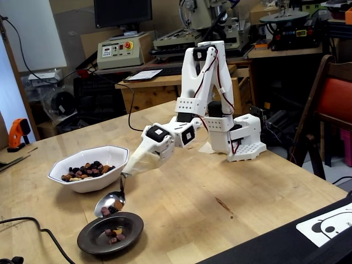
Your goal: Use spoon to transfer food from the white bowl to brown plate
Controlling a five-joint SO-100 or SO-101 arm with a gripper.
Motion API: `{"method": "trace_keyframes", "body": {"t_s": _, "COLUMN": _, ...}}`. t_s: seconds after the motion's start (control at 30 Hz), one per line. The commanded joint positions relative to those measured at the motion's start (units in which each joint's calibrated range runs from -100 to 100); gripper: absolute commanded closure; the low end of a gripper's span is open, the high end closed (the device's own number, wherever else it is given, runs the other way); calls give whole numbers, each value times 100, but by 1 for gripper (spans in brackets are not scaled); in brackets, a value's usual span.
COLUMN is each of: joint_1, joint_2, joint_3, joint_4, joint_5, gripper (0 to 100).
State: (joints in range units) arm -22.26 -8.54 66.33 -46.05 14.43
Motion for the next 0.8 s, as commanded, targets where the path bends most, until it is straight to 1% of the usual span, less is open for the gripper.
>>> {"method": "trace_keyframes", "body": {"t_s": 0.0, "joint_1": 19, "joint_2": -117, "joint_3": -129, "joint_4": -131, "joint_5": 24, "gripper": 97}}
{"method": "trace_keyframes", "body": {"t_s": 0.27, "joint_1": 11, "joint_2": -117, "joint_3": -102, "joint_4": -131, "joint_5": 523, "gripper": 97}}
{"method": "trace_keyframes", "body": {"t_s": 0.77, "joint_1": 11, "joint_2": -177, "joint_3": -75, "joint_4": -115, "joint_5": 1187, "gripper": 97}}
